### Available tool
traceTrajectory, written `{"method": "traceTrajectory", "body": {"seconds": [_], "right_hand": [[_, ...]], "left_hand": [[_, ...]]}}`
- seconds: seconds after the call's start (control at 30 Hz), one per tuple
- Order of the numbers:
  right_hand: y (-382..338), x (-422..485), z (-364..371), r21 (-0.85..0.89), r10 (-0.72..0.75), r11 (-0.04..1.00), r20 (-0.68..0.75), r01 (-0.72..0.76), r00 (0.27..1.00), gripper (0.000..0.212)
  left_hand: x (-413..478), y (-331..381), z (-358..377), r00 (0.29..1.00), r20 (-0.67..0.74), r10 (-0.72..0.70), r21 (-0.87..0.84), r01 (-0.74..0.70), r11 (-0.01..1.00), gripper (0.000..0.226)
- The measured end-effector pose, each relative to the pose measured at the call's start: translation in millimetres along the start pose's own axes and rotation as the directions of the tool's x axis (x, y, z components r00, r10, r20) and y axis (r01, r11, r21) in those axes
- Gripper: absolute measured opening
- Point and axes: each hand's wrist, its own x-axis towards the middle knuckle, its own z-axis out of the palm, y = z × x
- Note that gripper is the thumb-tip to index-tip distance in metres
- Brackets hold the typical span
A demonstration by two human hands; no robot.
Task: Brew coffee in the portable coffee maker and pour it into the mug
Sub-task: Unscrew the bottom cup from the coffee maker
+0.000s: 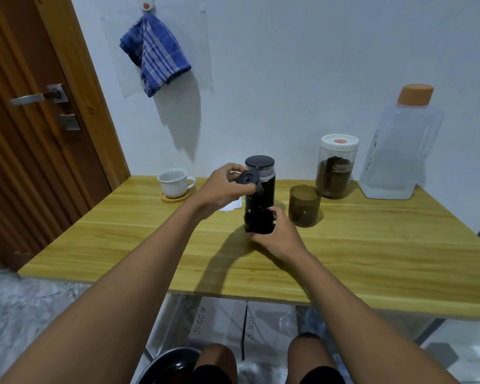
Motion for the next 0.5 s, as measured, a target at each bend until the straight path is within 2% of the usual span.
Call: {"method": "traceTrajectory", "body": {"seconds": [0.17,0.27,0.37,0.43,0.5], "right_hand": [[9,-3,3,-0.071,0.008,0.997,0.02,-0.007,1.0,0.085],[6,-6,-12,-0.093,-0.027,0.995,0.064,0.033,0.998,0.087],[-3,-7,-35,0.109,-0.06,0.992,-0.021,0.062,0.998,0.06],[-18,-4,-53,0.262,-0.06,0.961,-0.109,0.087,0.992,0.041],[-39,1,-70,0.372,-0.091,0.92,-0.108,0.125,0.99,0.029]], "left_hand": [[-5,-3,6,1.0,-0.013,0.011,-0.064,-0.012,0.998,0.051],[-3,-6,7,1.0,-0.001,0.025,-0.09,-0.025,0.996,0.043],[-1,-9,7,1.0,0.004,0.027,-0.115,-0.026,0.993,0.035],[0,-10,7,1.0,0.02,0.019,-0.145,-0.016,0.989,0.039],[0,-10,8,0.999,0.041,0.004,-0.15,0.002,0.989,0.042]]}}
